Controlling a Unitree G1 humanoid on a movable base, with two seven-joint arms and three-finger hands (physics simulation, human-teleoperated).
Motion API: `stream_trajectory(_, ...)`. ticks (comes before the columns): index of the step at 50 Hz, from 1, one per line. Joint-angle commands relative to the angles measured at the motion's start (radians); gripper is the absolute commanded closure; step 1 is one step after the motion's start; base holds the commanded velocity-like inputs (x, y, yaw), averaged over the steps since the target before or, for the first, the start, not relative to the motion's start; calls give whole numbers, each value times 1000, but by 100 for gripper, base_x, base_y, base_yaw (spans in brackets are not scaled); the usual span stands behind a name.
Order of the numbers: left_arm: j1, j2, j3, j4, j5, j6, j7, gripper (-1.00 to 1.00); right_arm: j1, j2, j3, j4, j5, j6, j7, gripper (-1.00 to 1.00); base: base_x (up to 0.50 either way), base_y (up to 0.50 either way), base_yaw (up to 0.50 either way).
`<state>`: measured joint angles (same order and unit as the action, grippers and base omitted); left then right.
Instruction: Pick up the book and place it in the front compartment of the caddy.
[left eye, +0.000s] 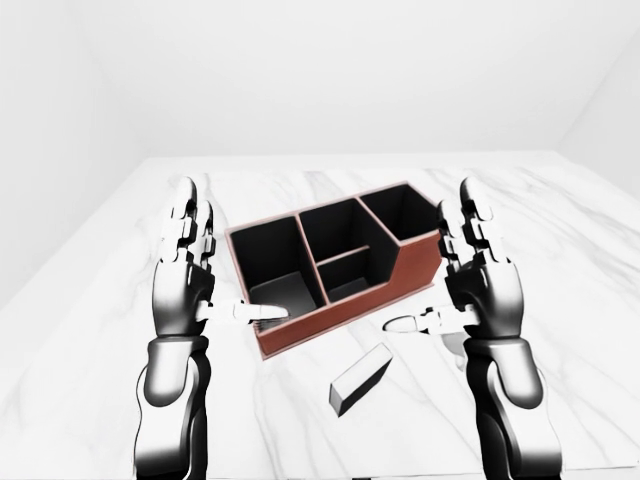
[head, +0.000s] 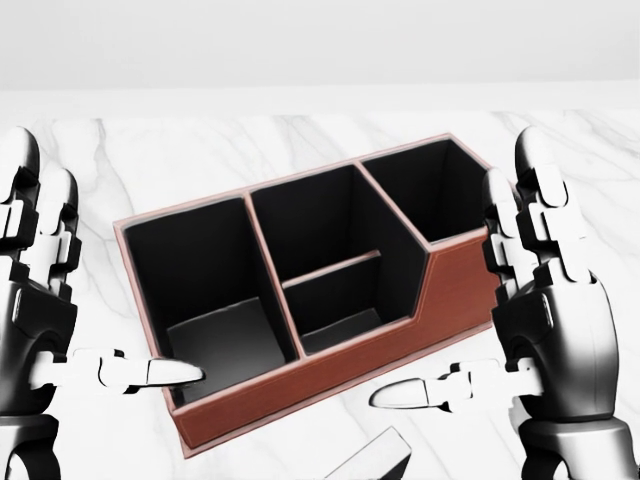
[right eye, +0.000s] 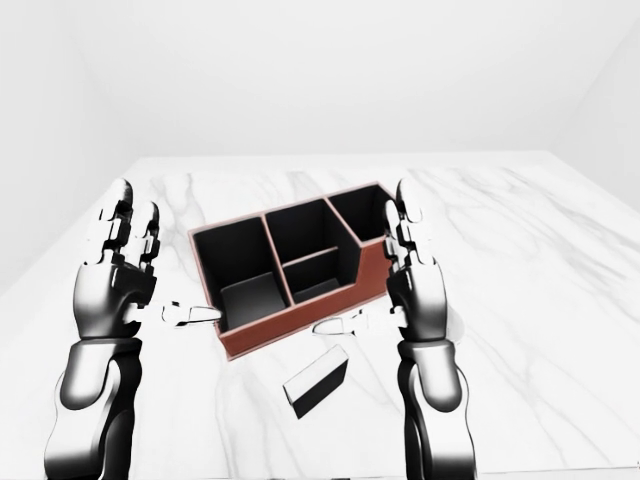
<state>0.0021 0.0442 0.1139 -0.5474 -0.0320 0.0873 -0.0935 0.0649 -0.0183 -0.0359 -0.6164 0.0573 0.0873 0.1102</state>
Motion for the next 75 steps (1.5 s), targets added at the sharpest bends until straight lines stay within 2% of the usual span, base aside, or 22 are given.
stream_trajectory(1,0,0,0,6,0,0,-2,-100,4,0,11,6,-12,0,3,-100,50,0,0)
stream_trajectory(26,1,0,2,-2,-2,0,-3,-100,20,5,26,-28,1,0,15,-100,11,0,0)
stream_trajectory(28,2,0,3,-3,-2,0,-3,-100,15,-3,40,-15,-42,0,2,-100,24,0,0)
stream_trajectory(36,-7,5,13,-2,-8,0,-4,-100,9,-1,55,-22,-73,0,10,-100,0,0,0)
stream_trajectory(47,-17,10,22,10,-12,0,-3,-100,-32,-11,27,-26,-108,0,27,-100,0,0,0)
stream_trajectory(59,-24,15,34,17,-19,0,-3,-100,-43,-35,46,-84,-234,0,98,-100,0,0,0)
stream_trajectory(75,-34,22,45,28,-27,0,0,-100,-12,-31,77,-136,-372,0,200,-100,0,0,0)
